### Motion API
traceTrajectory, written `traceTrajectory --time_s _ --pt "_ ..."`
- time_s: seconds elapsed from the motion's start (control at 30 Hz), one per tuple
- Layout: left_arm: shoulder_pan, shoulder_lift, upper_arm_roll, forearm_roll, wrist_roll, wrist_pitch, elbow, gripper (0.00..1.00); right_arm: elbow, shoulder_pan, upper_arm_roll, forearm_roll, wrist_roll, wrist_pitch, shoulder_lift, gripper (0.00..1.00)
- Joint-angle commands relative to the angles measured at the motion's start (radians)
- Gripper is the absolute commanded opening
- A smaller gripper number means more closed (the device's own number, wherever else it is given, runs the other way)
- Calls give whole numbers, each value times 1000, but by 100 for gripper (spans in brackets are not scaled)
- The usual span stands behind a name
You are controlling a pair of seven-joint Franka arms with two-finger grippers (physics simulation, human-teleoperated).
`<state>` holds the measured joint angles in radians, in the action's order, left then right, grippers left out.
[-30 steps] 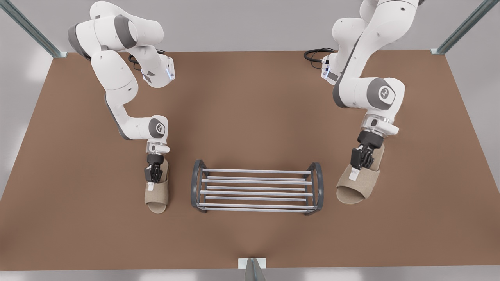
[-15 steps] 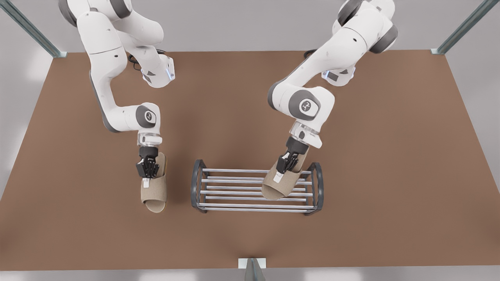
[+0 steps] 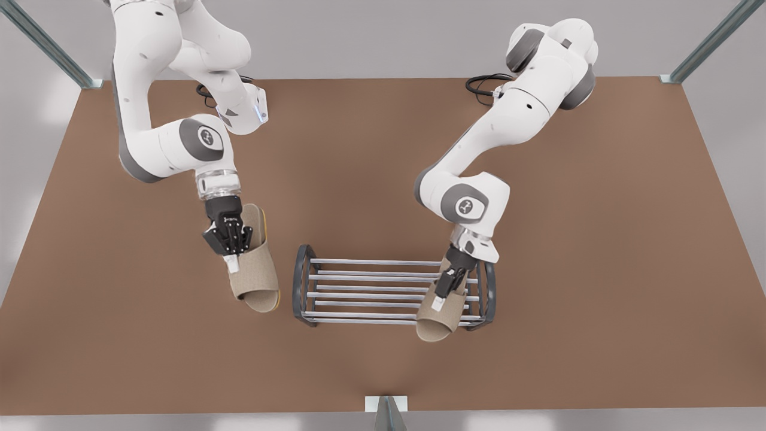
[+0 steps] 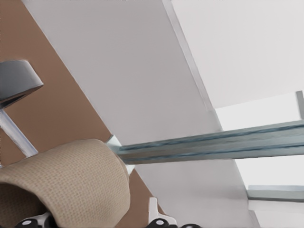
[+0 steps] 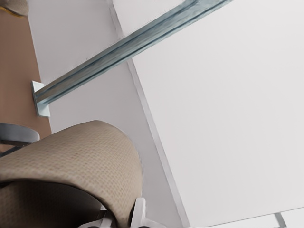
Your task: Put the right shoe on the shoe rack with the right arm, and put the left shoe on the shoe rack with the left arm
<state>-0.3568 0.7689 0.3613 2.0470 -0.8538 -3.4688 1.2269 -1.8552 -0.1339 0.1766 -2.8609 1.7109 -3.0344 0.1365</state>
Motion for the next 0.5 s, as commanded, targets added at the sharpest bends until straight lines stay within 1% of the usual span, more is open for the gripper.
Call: traceTrajectory --time_s 0.0,0.03,0.1,0.13,0.23,0.3,0.37,0.4,0.43,0.47 --pt "1 -2 -8 -5 93 -10 2 100 74 -96 -19 31 133 -109 57 21" --pt "1 -5 -10 -5 88 -10 6 100 116 -128 -40 40 133 -116 92 21" --pt "-1 -19 -15 -1 88 -19 36 100 183 -245 -135 71 133 -124 153 21" --pt "-1 -34 -15 -1 88 -19 51 100 235 -320 -216 71 136 -176 182 21" --pt "-27 -99 -15 10 98 -23 131 100 283 -486 -361 72 176 -187 239 21" --pt "-30 -137 -15 19 99 -23 181 100 303 -536 -394 80 176 -185 271 21" --pt "-30 -224 -15 21 99 -23 296 100 333 -566 -410 107 184 -187 299 21" --pt "-28 -296 -15 35 99 -23 371 100 338 -572 -417 110 185 -187 307 21" --pt "-28 -398 -16 62 98 -24 466 100 349 -573 -417 123 184 -187 311 21" --pt "-28 -503 -18 126 99 -26 511 100 361 -578 -419 123 185 -187 322 21"
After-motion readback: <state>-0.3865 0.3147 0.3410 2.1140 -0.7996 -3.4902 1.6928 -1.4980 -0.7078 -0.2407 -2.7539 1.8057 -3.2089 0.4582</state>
